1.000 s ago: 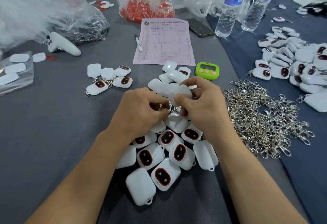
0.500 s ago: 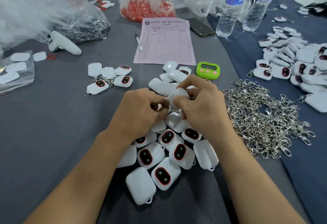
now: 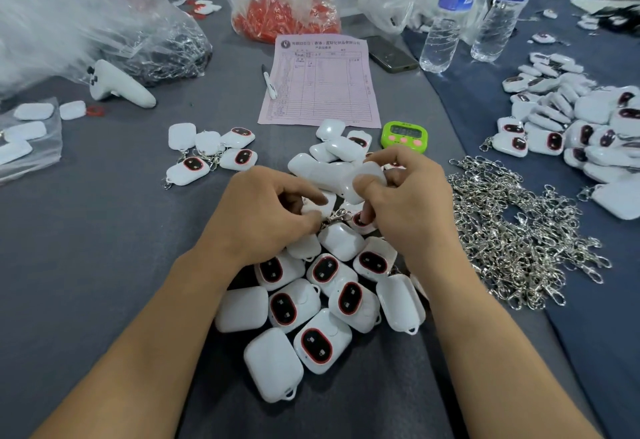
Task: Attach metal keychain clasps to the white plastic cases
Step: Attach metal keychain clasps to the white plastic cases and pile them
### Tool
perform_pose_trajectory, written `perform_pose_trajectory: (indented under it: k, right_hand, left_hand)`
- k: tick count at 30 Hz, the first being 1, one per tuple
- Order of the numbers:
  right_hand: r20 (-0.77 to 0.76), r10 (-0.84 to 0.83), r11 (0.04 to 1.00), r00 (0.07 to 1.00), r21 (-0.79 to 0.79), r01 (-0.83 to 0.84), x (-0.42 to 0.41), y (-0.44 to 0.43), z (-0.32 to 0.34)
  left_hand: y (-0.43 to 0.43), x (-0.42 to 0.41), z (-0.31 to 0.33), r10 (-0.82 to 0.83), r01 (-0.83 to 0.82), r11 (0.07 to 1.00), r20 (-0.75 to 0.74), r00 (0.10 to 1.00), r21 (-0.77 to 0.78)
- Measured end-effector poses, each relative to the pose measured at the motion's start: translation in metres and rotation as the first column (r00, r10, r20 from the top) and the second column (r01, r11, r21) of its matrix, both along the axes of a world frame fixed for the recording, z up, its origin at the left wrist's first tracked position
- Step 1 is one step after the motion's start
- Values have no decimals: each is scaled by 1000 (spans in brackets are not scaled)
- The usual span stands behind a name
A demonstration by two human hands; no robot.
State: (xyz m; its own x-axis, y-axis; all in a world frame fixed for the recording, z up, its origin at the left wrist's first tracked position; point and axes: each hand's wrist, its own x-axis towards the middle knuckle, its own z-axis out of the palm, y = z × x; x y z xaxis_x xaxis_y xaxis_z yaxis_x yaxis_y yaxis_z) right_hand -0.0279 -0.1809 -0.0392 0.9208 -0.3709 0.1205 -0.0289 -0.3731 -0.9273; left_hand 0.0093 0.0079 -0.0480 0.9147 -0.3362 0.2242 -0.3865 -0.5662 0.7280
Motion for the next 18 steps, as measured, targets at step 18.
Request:
perform_pose_trajectory:
  k: [18]
  right_hand:
    - [-21,2,1000,1000,15,-2,0,2,2]
  left_hand:
    - [-17,-12,14,-6,18,936,-34,999,352]
